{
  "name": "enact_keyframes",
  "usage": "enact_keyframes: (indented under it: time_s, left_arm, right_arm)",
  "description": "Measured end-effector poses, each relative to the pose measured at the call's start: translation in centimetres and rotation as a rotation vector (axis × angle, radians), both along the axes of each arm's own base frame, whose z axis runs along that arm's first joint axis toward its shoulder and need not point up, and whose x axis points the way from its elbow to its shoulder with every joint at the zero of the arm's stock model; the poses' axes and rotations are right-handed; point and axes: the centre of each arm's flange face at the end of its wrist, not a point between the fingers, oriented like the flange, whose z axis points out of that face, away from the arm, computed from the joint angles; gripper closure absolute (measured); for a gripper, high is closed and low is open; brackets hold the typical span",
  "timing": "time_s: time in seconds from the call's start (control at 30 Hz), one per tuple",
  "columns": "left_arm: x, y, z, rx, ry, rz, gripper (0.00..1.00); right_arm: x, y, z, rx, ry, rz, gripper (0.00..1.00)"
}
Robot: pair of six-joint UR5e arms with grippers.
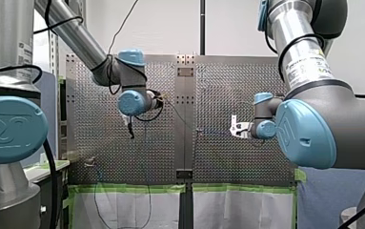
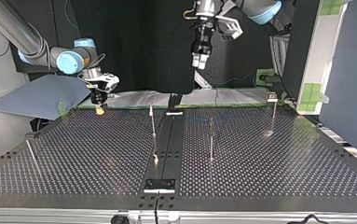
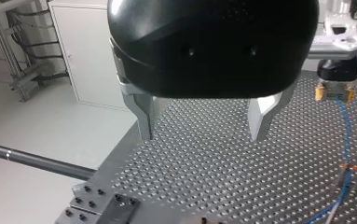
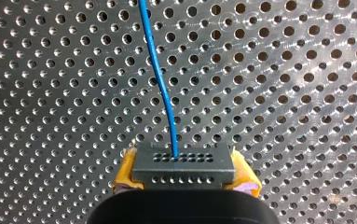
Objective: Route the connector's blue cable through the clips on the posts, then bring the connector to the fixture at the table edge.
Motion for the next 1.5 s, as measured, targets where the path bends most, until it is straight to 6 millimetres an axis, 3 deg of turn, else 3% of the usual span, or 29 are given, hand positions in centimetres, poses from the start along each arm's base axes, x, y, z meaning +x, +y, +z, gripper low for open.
enact_keyframes:
  time_s: [0.37, 0.5, 0.7, 1.03, 1.33, 1.5]
  left_arm:
    - [-1.9, 1.9, -3.4, 0.023, 0.039, -0.016, 0.00]
    - [-2.7, 2.7, -4.5, 0.043, 0.065, -0.012, 0.00]
    - [-4.0, 3.9, -6.0, 0.074, 0.101, -0.007, 0.00]
    - [-6.4, 5.9, -8.3, 0.120, 0.159, -0.002, 0.00]
    - [-6.4, 6.0, -8.3, 0.122, 0.154, 0.001, 0.00]
    - [-5.8, 5.7, -7.9, 0.103, 0.125, 0.005, 0.00]
  right_arm:
    - [-0.4, -0.3, 0.2, 0.015, 0.006, -0.017, 1.00]
    - [-0.6, -0.7, 1.4, 0.011, 0.008, -0.041, 1.00]
    - [-1.0, -1.5, 4.9, -0.012, -0.024, -0.093, 1.00]
    - [-1.8, -3.1, 12.7, -0.083, -0.115, -0.173, 1.00]
    - [-3.3, -3.6, 19.2, -0.155, -0.083, -0.239, 1.00]
    - [-4.3, -3.0, 21.7, -0.165, -0.069, -0.270, 1.00]
